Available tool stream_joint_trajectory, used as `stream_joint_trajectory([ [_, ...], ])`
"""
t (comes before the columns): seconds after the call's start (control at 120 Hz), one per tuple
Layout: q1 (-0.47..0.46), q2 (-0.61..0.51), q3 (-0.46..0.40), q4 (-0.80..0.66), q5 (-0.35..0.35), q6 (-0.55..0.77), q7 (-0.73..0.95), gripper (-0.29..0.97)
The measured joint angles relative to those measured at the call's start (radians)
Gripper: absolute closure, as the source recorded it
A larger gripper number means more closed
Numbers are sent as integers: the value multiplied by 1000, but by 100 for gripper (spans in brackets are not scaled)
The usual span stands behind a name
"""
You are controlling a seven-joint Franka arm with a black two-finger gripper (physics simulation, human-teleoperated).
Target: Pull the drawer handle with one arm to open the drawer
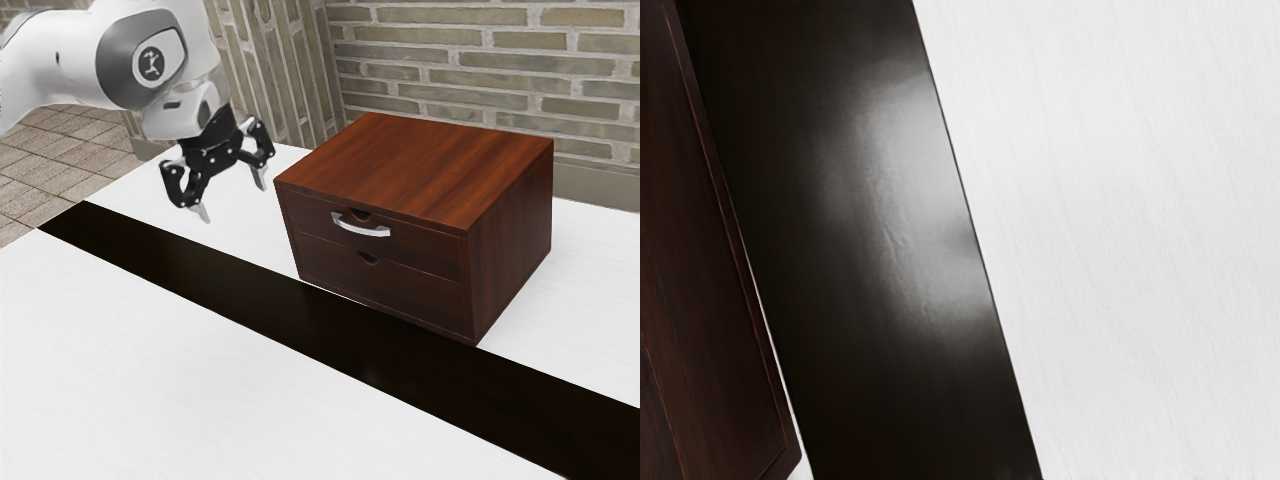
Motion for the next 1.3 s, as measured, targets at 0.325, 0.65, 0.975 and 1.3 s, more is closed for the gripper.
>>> stream_joint_trajectory([
  [0.325,9,10,30,20,6,88,132,0],
  [0.65,18,45,38,20,9,120,134,0],
  [0.975,17,91,31,23,7,143,97,0],
  [1.3,-26,139,-2,67,2,169,48,0],
])
